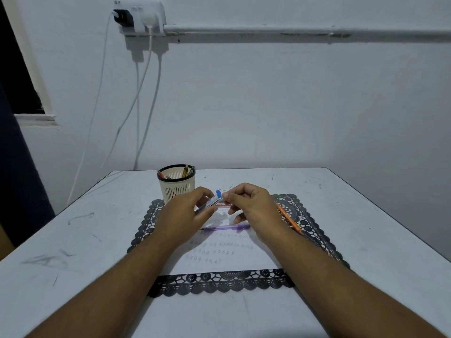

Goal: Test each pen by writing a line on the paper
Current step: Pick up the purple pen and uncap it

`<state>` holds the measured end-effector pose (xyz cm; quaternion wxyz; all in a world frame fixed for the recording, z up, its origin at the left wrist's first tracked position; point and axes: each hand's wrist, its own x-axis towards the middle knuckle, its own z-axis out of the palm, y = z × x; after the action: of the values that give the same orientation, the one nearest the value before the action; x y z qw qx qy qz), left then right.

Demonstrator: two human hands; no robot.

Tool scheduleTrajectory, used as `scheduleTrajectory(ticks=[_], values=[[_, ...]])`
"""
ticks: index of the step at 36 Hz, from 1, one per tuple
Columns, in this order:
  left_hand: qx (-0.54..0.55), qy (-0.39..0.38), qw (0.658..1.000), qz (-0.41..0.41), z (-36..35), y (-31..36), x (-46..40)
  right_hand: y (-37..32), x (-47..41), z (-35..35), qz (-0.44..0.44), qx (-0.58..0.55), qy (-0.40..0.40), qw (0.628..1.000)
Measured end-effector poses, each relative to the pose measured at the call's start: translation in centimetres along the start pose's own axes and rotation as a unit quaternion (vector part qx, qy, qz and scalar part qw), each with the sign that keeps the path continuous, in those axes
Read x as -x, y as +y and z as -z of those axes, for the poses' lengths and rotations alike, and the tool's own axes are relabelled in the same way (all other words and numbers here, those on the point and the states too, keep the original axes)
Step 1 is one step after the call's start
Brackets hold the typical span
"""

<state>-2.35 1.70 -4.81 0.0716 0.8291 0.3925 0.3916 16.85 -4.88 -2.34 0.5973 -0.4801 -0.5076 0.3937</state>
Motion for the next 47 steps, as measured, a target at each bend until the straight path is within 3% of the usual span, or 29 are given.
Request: scheduleTrajectory(ticks=[23,47], values=[[0.026,-0.007,1.000,-0.006,0.03,0.04,0.00,-0.27,0.12,-0.15,0.029,0.003,0.006,1.000],[-0.018,0.001,1.000,-0.018,-0.07,0.10,0.08,-0.40,0.44,-0.22,0.047,-0.007,0.005,0.999]])
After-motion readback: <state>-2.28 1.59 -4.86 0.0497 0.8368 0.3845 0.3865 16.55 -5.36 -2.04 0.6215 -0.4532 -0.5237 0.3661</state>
